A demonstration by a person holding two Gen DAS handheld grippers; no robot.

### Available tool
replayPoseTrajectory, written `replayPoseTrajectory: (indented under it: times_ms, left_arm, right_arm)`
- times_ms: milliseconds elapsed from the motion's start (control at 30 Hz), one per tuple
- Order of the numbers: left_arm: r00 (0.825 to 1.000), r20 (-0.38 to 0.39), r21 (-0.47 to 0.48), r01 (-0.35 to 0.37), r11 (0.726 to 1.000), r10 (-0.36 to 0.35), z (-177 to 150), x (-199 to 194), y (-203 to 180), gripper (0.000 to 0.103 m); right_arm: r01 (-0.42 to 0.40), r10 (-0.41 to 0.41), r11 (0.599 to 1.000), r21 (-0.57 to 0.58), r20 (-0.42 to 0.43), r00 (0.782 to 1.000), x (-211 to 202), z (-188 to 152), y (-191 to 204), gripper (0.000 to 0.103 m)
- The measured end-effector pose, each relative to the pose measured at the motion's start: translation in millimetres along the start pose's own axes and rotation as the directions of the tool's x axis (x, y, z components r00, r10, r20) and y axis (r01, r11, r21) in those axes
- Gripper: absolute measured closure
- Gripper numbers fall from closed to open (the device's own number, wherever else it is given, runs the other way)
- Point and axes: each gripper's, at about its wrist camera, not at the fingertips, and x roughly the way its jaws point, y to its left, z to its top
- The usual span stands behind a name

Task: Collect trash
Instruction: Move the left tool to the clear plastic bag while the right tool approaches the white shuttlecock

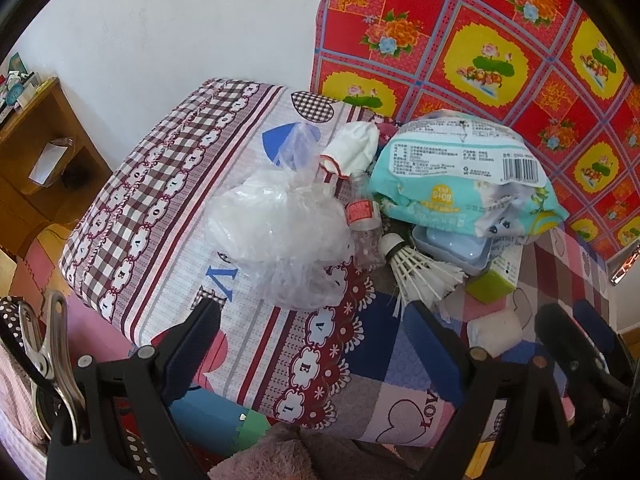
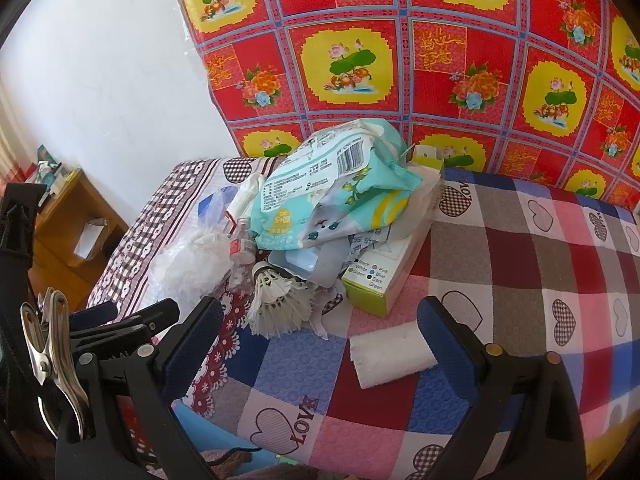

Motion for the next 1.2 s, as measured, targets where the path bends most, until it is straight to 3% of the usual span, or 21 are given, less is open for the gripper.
replayPoseTrajectory:
  times_ms: [533, 900, 1000, 1200]
  left_arm:
    - [0.999, -0.028, -0.038, -0.016, 0.999, 0.015, 23.8, 22.9, 12.2, 0.011]
    - [0.995, -0.072, -0.062, -0.07, 0.996, 0.066, 39.5, 46.6, 39.6, 0.019]
    - [0.995, -0.083, -0.075, -0.06, 0.995, 0.054, 44.7, 50.2, 48.9, 0.019]
    - [0.995, -0.099, -0.01, -0.02, 1.0, 0.019, 59.8, 61.8, 49.2, 0.019]
  right_arm:
    - [-0.008, 0.009, 1.0, 0.013, -0.031, 0.999, 8.7, 3.7, -19.5, 0.003]
    - [-0.063, 0.064, 0.998, 0.02, -0.058, 0.996, 25.8, 6.0, -31.9, 0.004]
    - [-0.069, 0.071, 0.997, 0.031, -0.071, 0.995, 30.7, 6.4, -32.3, 0.005]
    - [-0.042, 0.046, 0.998, 0.053, -0.067, 0.997, 35.9, 8.2, -26.4, 0.008]
